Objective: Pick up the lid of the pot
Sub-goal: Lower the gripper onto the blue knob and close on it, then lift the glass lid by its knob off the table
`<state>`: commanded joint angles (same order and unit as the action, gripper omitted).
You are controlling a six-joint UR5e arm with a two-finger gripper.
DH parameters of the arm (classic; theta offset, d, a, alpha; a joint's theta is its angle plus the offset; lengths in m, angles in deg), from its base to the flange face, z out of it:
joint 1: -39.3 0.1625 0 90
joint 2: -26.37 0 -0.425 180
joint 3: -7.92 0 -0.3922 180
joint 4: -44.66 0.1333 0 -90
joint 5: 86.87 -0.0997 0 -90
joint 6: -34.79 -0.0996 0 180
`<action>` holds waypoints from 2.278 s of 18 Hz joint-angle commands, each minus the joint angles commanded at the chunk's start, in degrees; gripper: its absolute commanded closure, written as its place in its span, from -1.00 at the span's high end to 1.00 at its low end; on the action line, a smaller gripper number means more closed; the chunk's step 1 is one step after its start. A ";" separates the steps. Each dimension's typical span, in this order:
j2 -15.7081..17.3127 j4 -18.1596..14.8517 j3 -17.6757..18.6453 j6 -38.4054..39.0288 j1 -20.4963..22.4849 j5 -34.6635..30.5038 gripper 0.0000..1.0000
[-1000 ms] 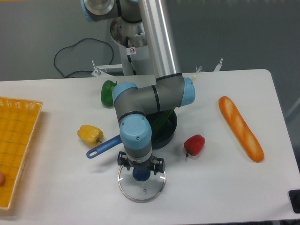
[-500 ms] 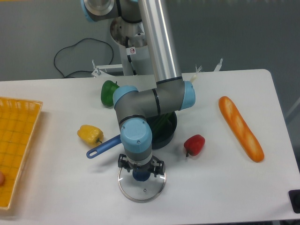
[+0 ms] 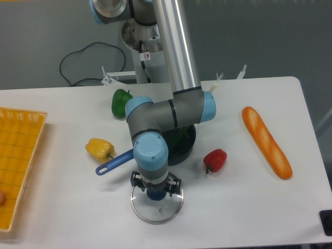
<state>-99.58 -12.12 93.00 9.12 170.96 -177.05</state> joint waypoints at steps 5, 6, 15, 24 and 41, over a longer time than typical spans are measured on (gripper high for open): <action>-0.62 0.00 -0.53 0.09 -0.09 0.00 0.83; -0.62 0.00 -0.53 0.09 -0.18 0.09 0.83; -0.44 -0.17 -0.53 0.09 -0.18 0.26 0.40; 0.09 -0.35 -0.35 0.00 -0.09 0.26 0.14; 2.55 -4.31 -3.78 -2.64 2.46 0.26 0.09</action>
<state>-97.03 -16.43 89.22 6.49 173.42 -176.79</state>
